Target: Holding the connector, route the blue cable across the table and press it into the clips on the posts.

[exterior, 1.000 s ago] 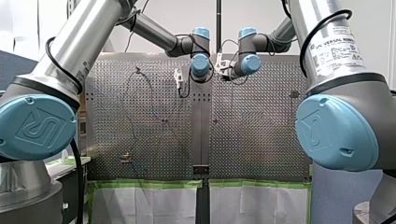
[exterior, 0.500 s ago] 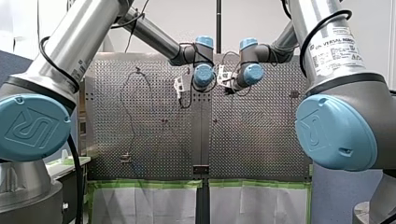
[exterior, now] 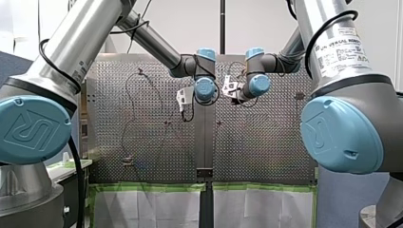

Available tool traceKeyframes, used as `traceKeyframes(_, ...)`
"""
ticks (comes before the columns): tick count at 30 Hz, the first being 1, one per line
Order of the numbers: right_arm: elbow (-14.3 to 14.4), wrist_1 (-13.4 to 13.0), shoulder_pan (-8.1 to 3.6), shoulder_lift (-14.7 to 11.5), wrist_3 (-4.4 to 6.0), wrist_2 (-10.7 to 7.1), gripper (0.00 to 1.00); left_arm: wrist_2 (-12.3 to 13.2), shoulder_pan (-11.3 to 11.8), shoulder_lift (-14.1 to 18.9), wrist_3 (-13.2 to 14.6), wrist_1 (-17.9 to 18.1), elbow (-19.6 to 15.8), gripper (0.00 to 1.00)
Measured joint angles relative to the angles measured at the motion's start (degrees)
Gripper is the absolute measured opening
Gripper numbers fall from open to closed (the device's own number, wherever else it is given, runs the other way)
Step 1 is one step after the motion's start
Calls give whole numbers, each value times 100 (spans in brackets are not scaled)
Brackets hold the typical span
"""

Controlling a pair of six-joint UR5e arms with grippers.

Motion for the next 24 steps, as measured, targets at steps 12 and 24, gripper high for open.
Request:
traceKeyframes(12, 277, -103, -32, 85, -160, 328, 0, 540, 119, -219, -51, 542, -541, 0)
traceKeyframes(24, 336, -164, -37, 431, -313, 314, 0, 1081, 246, -508, -142, 1124, -1123, 0)
